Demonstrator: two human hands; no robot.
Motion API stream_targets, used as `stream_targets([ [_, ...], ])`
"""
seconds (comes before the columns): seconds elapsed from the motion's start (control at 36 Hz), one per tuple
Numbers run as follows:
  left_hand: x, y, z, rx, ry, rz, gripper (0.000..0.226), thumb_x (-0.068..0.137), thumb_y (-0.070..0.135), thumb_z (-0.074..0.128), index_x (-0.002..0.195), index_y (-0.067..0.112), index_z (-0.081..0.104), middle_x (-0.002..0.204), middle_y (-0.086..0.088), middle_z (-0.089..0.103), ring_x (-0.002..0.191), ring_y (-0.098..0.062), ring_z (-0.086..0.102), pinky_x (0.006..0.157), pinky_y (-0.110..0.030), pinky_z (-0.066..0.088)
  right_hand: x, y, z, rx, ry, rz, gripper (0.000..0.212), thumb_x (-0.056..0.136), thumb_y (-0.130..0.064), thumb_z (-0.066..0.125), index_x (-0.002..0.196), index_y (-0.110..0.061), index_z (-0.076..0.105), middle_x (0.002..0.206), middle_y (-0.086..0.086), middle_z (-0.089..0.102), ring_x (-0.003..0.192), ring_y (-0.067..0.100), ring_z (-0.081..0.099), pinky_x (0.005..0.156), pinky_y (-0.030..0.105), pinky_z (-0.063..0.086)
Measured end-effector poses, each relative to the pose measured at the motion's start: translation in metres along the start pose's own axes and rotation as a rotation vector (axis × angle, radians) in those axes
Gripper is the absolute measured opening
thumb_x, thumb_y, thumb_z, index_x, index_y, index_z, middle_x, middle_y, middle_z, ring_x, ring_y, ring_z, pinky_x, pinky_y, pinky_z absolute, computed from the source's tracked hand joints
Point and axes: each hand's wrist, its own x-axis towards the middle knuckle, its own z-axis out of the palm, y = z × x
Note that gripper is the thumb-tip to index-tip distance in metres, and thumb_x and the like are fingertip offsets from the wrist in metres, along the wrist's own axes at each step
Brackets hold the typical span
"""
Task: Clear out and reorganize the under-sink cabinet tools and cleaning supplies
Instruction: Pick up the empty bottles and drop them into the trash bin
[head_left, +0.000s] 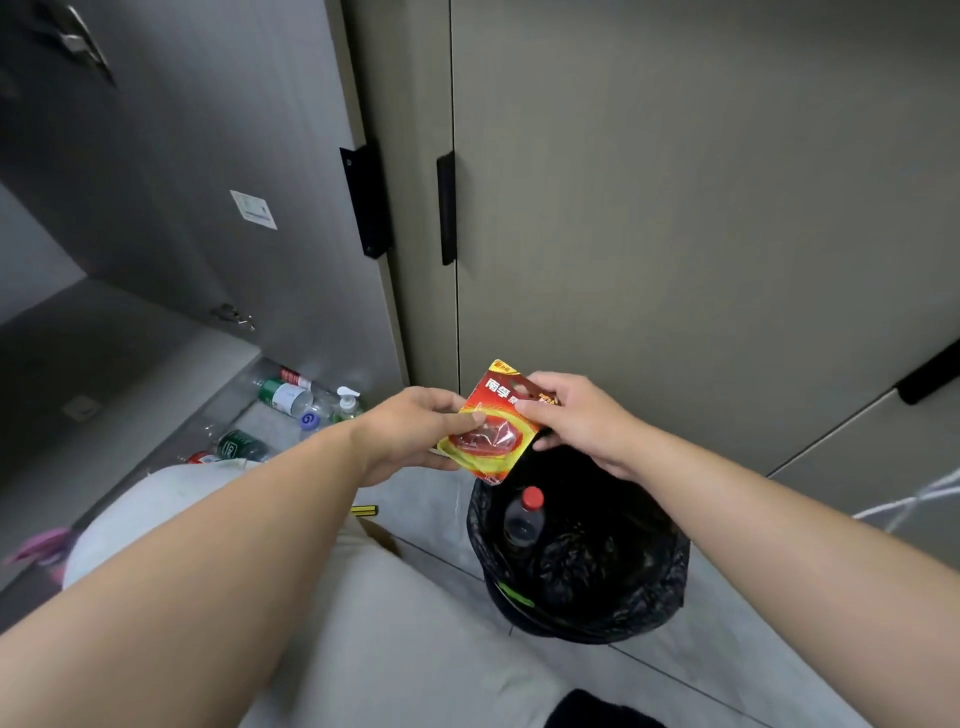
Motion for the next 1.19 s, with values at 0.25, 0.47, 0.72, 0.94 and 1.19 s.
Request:
stream_targets([
  [0.25,-0.001,-0.008,-0.005,0.089,0.164,-0.004,0.023,0.102,0.032,0.059,0.116,0.014,0.065,0.111,-0.005,0.075,0.104,-0.019,0.072,0.092,-0.039,0.056,-0.015,0.032,-0.042,-0.480,-0.136,0.463,0.012,0.094,-0.007,0.054,0.097,-0.016,0.062,0.100,0.009,0.064,0.091,0.024,0.071,0.062,0.036,0.062],
  [0.47,0.002,-0.015,-0.010,0.117,0.158,-0.028,0.019,0.102,0.028,0.060,0.114,0.016,0.067,0.107,-0.003,0.076,0.101,-0.019,0.073,0.090,-0.039,0.057,-0.032,0.093,-0.005,-0.670,-0.123,0.751,0.023,0.097,-0.001,0.051,0.118,-0.001,0.062,0.121,0.024,0.061,0.102,0.041,0.069,0.077,0.050,0.061],
  [0.72,0.002,-0.022,-0.017,0.170,0.186,-0.027,0.015,0.101,0.030,0.060,0.108,0.021,0.069,0.104,0.001,0.076,0.098,-0.015,0.073,0.086,-0.036,0.059,-0.026,0.092,-0.014,-0.950,0.063,0.514,0.030,0.084,-0.013,0.056,0.113,-0.015,0.064,0.119,0.011,0.064,0.105,0.031,0.065,0.085,0.032,0.054],
  [0.94,-0.021,-0.019,-0.067,0.285,0.192,-0.109,0.012,0.100,0.025,0.058,0.107,0.021,0.067,0.108,-0.002,0.074,0.098,-0.017,0.073,0.078,-0.032,0.056,0.028,-0.001,0.034,-0.719,0.144,-0.006,0.025,0.084,-0.011,0.049,0.087,-0.027,0.068,0.078,-0.006,0.070,0.079,0.018,0.066,0.073,0.027,0.051],
  [1.19,-0.066,-0.066,-0.217,0.138,0.552,-0.147,0.014,0.102,0.019,0.055,0.109,0.011,0.064,0.101,-0.010,0.069,0.077,-0.015,0.070,0.055,-0.020,0.049,0.107,-0.070,0.160,-0.655,-0.204,-0.220,0.027,0.086,-0.007,0.050,0.084,-0.026,0.068,0.075,-0.007,0.067,0.076,0.020,0.070,0.077,0.034,0.058],
])
